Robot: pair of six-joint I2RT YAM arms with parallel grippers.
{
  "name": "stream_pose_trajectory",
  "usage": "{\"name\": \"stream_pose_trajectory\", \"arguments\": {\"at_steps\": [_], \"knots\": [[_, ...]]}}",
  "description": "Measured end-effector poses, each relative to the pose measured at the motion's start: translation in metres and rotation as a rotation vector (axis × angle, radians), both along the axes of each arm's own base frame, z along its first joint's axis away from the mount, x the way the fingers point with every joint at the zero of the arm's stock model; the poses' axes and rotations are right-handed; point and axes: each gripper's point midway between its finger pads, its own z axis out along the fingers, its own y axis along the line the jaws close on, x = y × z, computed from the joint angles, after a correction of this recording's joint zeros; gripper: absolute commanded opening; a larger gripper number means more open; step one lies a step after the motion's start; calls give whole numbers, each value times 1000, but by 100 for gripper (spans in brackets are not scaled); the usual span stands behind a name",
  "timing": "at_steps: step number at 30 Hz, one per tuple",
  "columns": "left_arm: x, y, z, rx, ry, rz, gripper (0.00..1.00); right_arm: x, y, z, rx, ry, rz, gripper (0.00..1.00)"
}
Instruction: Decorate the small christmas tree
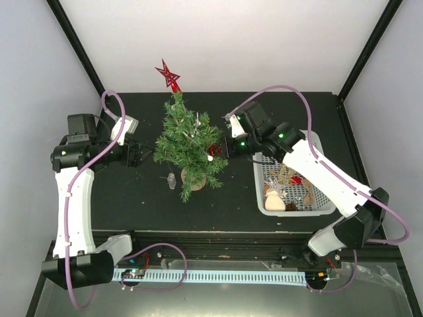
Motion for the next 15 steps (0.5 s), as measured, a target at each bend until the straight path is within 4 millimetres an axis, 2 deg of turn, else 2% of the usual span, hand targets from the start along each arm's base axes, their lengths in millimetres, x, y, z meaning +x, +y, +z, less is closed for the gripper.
{"name": "stream_pose_trajectory", "arguments": {"at_steps": [7, 13, 15], "knots": [[-1, 0, -1, 0, -1, 0, 75, 4, 9, 2, 9, -7, 9, 34], [-1, 0, -1, 0, 0, 0, 75, 8, 14, -10, -5, 16, 14, 36], [-1, 0, -1, 0, 0, 0, 74, 8, 15, -13, -9, 22, 16, 40]]}}
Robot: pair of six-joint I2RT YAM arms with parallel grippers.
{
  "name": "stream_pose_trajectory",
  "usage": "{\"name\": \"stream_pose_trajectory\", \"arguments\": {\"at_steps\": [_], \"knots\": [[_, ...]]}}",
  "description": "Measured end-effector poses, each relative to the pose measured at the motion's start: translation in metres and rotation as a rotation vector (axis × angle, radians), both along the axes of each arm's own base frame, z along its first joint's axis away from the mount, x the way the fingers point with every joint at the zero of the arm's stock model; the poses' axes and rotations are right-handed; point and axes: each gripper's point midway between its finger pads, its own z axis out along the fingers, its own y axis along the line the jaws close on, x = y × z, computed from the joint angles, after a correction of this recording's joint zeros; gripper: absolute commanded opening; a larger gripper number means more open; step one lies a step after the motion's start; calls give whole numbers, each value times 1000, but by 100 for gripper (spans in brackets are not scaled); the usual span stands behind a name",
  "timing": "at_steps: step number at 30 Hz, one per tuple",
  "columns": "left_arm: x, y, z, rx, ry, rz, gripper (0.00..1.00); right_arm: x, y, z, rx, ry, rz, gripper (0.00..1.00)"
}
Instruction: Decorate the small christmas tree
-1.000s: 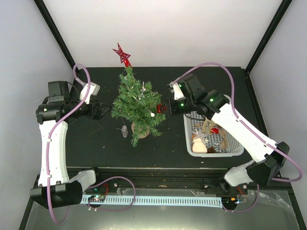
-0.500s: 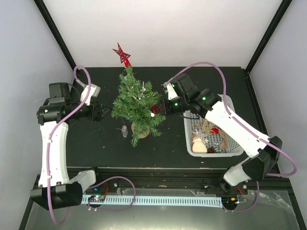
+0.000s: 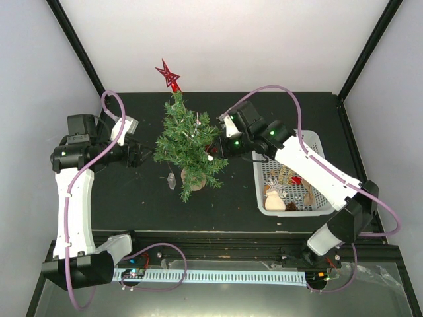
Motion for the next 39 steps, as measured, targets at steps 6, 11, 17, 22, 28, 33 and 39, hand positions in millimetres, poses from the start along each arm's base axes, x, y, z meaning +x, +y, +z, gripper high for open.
{"name": "stream_pose_trajectory", "arguments": {"at_steps": [6, 11, 17, 22, 28, 33, 39], "knots": [[0, 0, 0, 0, 0, 0, 74, -1, 2, -1, 5, 8, 7, 60], [0, 0, 0, 0, 0, 0, 74, -1, 1, -1, 0, 4, 7, 65], [0, 0, -2, -1, 6, 0, 75, -2, -2, 6, 5, -15, 0, 64], [-1, 0, -6, -3, 17, 0, 74, -6, -6, 14, 20, -30, 0, 56], [-2, 0, -8, -3, 21, 0, 74, -7, -8, 13, 19, -30, -7, 35], [-2, 0, -9, -4, 22, 0, 75, -7, -9, 5, 9, -16, -10, 29], [-3, -1, -10, -5, 27, -1, 75, -6, -7, 4, 17, -18, -9, 27]]}}
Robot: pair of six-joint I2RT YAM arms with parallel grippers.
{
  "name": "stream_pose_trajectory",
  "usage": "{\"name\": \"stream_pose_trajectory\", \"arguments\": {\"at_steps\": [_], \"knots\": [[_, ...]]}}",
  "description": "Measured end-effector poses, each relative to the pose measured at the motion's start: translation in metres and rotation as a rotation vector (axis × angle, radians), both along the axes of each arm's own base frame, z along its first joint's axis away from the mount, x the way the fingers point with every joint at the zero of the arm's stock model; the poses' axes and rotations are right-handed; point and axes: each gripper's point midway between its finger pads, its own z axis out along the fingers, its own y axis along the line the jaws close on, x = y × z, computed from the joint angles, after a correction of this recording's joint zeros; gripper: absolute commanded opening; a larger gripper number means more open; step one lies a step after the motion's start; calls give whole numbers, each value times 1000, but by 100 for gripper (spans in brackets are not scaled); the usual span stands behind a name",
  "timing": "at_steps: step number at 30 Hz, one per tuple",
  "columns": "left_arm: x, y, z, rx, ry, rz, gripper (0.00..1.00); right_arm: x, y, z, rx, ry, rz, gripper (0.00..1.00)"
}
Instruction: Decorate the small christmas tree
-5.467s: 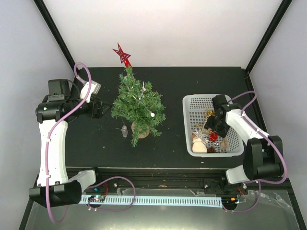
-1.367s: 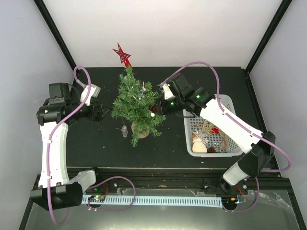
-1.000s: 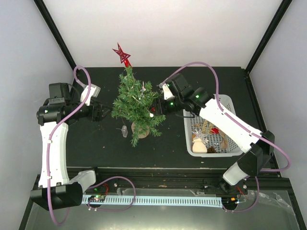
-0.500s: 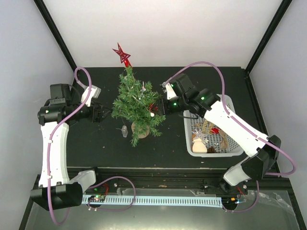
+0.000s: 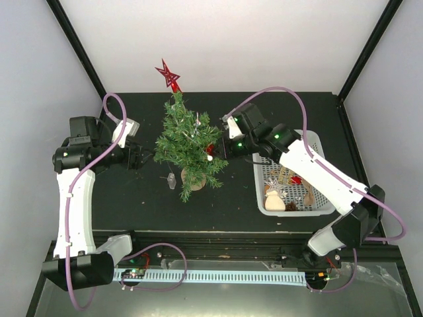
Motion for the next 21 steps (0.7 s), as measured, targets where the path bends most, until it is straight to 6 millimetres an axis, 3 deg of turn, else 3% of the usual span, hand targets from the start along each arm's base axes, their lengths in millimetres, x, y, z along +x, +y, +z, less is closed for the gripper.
{"name": "stream_pose_trajectory", "arguments": {"at_steps": [6, 13, 21], "knots": [[0, 0, 0, 0, 0, 0, 75, 3, 2, -4, -8, 3, -3, 29], [-1, 2, 0, 14, -5, 10, 76, 4, -12, 0, -51, -24, -40, 54], [-10, 7, 9, 70, -67, 34, 76, -10, -51, 37, -46, -125, -108, 56]]}}
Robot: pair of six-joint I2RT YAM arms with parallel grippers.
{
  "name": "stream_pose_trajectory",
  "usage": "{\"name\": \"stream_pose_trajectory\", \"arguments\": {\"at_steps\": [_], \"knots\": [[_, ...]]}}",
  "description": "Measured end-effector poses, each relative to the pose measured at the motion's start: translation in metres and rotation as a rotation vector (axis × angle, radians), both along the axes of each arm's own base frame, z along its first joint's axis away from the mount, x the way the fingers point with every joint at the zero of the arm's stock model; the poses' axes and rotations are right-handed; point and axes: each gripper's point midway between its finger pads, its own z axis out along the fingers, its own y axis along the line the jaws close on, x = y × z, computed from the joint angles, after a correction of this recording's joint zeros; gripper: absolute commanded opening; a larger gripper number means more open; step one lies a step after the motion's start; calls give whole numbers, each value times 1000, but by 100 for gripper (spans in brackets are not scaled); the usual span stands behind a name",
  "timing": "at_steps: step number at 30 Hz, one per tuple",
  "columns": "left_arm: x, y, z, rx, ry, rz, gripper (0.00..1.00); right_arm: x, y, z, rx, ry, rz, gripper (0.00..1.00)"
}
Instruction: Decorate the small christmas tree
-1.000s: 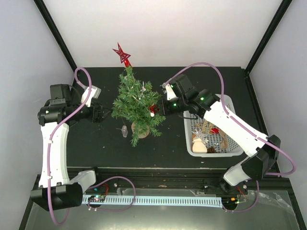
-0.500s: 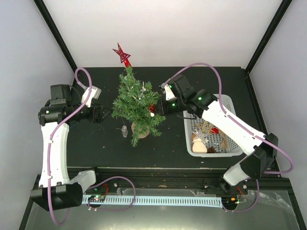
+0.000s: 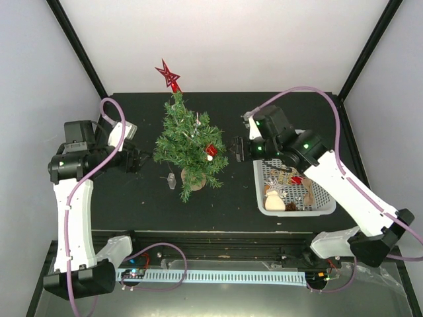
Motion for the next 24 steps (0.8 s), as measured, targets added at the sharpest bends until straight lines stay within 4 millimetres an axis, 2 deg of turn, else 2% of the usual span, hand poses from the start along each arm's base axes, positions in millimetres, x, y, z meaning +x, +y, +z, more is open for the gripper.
{"name": "stream_pose_trajectory", "arguments": {"at_steps": [4, 9, 11, 14, 19, 21, 24], "knots": [[-1, 2, 6, 21, -15, 3, 76, -5, -23, -5, -42, 12, -78, 56], [0, 2, 18, 34, -51, 0, 76, -11, -69, -37, -151, 116, -240, 57], [-1, 2, 21, 32, -46, -1, 76, -12, -91, -48, -189, 163, -314, 59], [-2, 1, 20, 29, -29, -7, 76, -10, -126, -60, -217, 216, -417, 67], [-4, 3, 19, 38, -13, 2, 76, 1, -193, -87, -247, 304, -626, 69], [-3, 4, 23, 45, -18, 7, 77, 3, -204, -97, -272, 338, -662, 71], [0, 7, 28, 57, -31, 16, 77, 5, -207, -110, -295, 372, -681, 71]]}}
